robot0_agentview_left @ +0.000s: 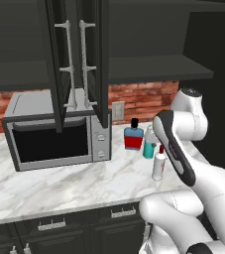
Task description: Sort all alcoholic drinks to one cabinet, and non-alcoholic drinks to the other.
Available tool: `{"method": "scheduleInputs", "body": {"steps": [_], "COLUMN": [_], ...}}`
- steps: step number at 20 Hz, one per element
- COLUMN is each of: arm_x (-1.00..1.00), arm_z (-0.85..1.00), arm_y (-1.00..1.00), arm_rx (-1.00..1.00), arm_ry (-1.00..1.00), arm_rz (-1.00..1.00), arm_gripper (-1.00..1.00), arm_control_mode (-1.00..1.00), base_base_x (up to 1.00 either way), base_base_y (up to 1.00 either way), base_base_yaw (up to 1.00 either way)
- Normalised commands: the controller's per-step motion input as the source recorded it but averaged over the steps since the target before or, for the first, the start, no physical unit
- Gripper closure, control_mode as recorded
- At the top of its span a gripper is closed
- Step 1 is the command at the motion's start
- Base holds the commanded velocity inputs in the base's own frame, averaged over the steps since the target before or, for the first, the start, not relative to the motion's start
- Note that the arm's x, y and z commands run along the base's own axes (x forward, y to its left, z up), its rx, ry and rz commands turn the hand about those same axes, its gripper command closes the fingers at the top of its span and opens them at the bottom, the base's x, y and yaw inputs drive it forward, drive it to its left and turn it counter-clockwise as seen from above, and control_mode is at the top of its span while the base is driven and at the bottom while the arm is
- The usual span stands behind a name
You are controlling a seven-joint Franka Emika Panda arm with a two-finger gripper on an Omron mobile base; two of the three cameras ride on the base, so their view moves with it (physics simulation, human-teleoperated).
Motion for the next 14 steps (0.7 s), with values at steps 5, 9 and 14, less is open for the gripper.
{"method": "scheduleInputs", "body": {"steps": [5,9,14], "arm_x": [-0.05,0.01,0.07], "arm_z": [-0.37,-0.45,-0.42], "arm_y": [-0.09,-0.14,-0.07], "arm_rx": [-0.05,-0.10,-0.10], "arm_ry": [0.00,0.00,0.00], "arm_rz": [0.00,0.00,0.00], "arm_gripper": [-1.00,-1.00,-1.00], "arm_control_mode": [-1.00,-1.00,-1.00], "base_base_x": [0.00,0.00,0.00], "base_base_y": [0.00,0.00,0.00], "base_base_yaw": [0.00,0.00,0.00]}}
